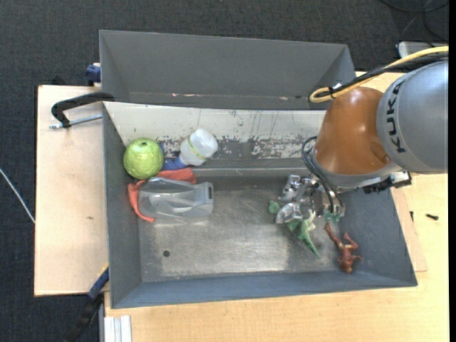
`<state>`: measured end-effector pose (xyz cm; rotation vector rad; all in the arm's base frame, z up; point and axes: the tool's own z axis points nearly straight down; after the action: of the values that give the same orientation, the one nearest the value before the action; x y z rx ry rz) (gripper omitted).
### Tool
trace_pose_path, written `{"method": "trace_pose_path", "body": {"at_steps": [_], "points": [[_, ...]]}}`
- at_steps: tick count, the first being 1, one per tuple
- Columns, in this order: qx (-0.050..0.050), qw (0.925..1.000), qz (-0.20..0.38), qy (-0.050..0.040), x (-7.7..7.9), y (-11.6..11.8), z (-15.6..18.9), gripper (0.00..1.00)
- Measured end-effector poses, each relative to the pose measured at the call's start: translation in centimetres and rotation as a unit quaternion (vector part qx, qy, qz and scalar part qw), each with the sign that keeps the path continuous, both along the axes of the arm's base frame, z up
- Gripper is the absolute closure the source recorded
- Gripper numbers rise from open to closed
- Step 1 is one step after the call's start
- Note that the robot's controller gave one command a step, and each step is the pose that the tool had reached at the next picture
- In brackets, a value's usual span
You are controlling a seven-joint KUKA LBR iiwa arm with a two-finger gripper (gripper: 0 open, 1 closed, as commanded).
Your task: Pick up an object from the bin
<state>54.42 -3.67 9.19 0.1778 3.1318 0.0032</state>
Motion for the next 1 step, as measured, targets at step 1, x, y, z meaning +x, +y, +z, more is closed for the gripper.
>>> {"method": "trace_pose_path", "body": {"at_steps": [1], "points": [[0.000, 1.0000, 0.000, 0.0000, 0.00, 0.02, 0.95, 1.00]]}}
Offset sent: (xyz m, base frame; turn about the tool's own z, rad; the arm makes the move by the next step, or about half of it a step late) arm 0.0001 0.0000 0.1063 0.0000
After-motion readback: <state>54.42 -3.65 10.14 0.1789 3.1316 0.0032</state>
